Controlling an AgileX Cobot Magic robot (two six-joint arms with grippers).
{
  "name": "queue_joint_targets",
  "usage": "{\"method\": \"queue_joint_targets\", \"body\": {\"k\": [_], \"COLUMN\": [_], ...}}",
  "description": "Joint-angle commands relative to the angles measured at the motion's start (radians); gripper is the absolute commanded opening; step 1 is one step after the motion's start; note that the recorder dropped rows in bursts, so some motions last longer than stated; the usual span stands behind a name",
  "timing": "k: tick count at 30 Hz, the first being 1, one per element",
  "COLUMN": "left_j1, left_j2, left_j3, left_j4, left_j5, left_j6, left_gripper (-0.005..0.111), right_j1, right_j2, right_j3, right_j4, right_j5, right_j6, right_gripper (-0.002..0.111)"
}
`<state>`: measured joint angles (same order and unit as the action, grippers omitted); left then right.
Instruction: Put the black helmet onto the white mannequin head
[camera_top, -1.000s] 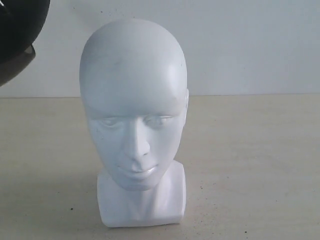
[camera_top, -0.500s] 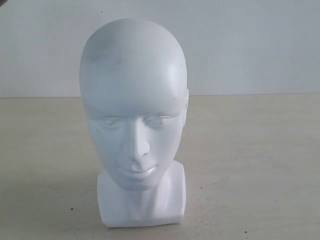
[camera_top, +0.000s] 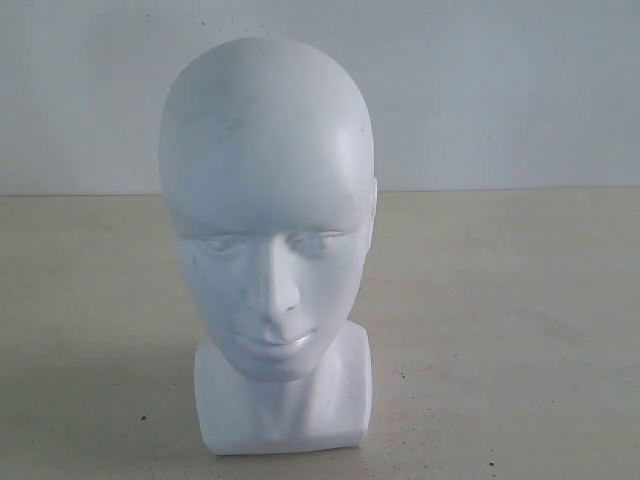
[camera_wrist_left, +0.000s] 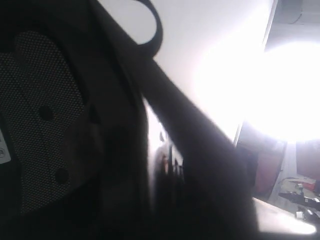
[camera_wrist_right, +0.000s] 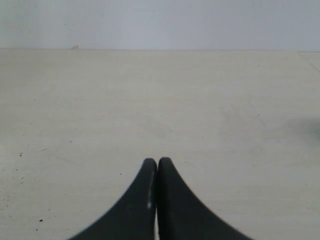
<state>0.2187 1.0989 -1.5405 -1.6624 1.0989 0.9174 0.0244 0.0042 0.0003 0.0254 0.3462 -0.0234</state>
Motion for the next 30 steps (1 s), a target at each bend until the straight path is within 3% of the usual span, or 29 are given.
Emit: {"method": "queue_joint_targets", "body": {"k": [1,8,11,18,25,30], "left_j1": [-0.044,-0.103,-0.147,-0.225,-0.322,-0.336], "left_j2": [-0.005,-0.016,-0.017,-0.025,-0.023,0.023], "left_j3": [-0.052,-0.061,-0.061,-0.061,-0.124,-0.204], "left_j4": [-0.082,-0.082,-0.082,-0.082,-0.082,-0.082], "left_j5": [-0.125,-0.165,-0.203,-0.360,-0.497,-0.457], "left_j6": [0.044,0.063,-0.014,-0.156,-0.186,-0.276], "left_gripper": [0.004,0.004,0.004,0.004,0.004,0.004], "right_j1": [-0.004,-0.004,-0.004,-0.004,-0.004,-0.004], "right_j2": [-0.004,-0.004,-0.004,-0.004,-0.004,-0.004], "right_j3": [0.000,0.000,0.000,0.000,0.000,0.000], "right_j4": [-0.006,-0.006,-0.006,-0.006,-0.006,-0.006], "right_j5": [-0.012,-0.012,-0.012,-0.012,-0.012,-0.012], "right_j6": [-0.001,-0.001,-0.001,-0.001,-0.001,-0.001], "right_gripper": [0.000,0.000,0.000,0.000,0.000,0.000]}}
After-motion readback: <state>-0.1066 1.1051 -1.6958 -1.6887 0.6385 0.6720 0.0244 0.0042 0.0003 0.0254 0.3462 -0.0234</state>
